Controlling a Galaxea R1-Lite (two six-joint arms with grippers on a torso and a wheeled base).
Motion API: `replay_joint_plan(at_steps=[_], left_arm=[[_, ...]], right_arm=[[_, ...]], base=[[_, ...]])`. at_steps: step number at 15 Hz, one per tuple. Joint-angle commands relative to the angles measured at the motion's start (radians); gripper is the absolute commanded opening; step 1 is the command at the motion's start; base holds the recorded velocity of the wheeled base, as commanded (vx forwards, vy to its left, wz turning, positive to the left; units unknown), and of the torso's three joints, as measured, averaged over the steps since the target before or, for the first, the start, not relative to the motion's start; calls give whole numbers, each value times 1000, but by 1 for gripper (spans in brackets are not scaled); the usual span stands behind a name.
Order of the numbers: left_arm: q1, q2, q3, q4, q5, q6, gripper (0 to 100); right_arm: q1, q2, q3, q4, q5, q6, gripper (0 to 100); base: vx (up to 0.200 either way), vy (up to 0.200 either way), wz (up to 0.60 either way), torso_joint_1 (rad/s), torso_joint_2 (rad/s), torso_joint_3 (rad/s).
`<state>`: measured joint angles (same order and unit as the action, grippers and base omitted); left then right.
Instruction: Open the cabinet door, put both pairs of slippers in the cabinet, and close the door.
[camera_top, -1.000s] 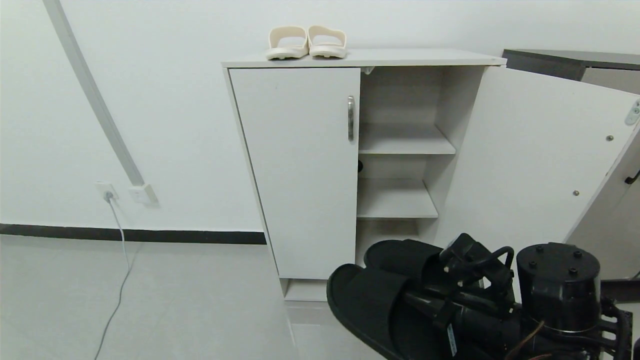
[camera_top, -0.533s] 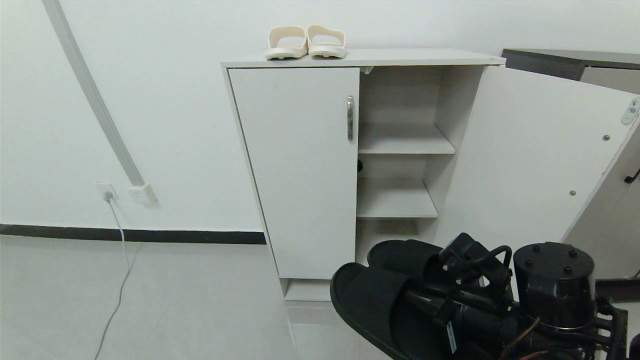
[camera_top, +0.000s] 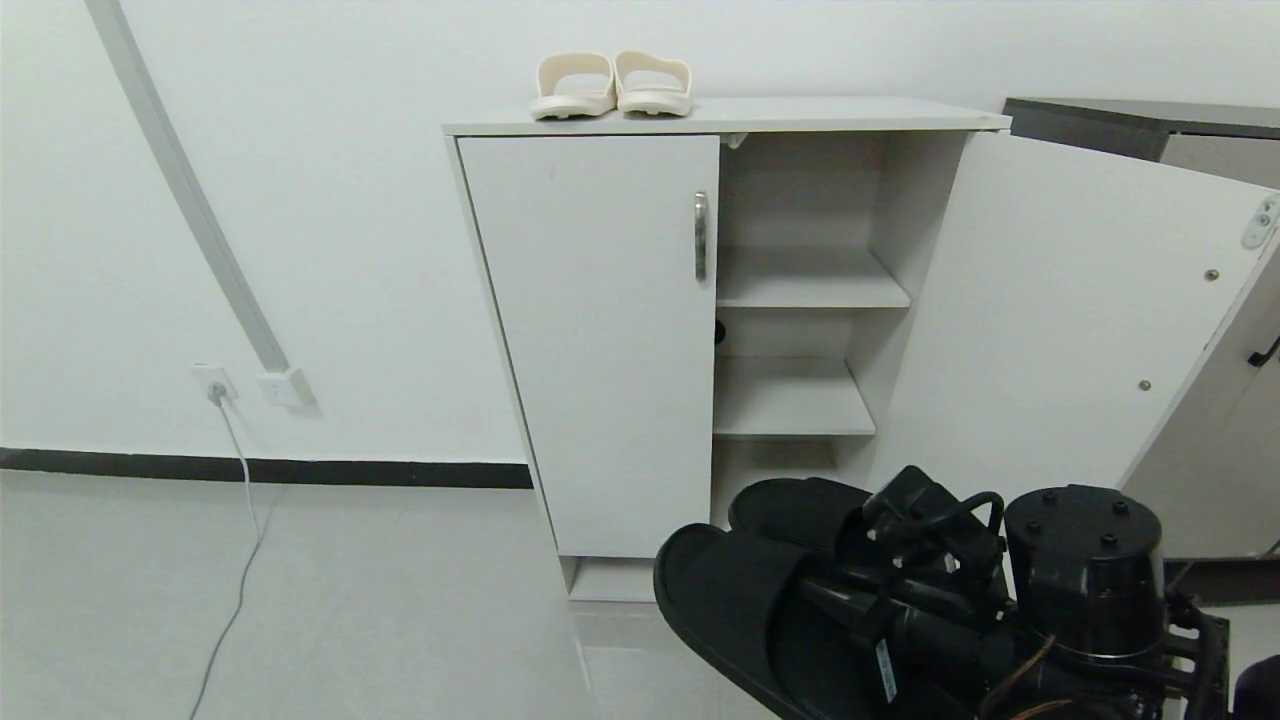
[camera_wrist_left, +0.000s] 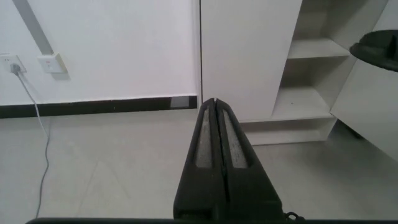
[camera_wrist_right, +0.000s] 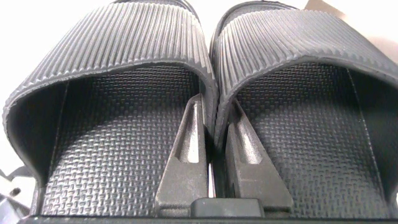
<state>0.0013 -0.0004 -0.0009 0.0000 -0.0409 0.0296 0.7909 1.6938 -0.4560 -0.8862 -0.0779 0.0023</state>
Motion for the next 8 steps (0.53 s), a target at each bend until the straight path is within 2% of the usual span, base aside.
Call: replay_joint_plan(at_steps=[1, 4, 7, 8], left_arm=[[0, 0, 1, 0, 1, -2, 0], [0, 0, 1, 0, 3, -7, 0], [0, 0, 1, 0, 9, -16, 0], [0, 0, 1, 0, 9, -16, 0]], right_arm=[[13, 46, -35, -2, -46, 5, 0], [73, 264, -214, -37, -253, 189, 0], [67, 445, -455, -48, -591, 208, 0], [59, 477, -498, -30, -668, 211, 0]], base=[[0, 0, 0, 0, 0, 0], [0, 0, 0, 0, 0, 0], [0, 0, 0, 0, 0, 0], [0, 0, 0, 0, 0, 0]])
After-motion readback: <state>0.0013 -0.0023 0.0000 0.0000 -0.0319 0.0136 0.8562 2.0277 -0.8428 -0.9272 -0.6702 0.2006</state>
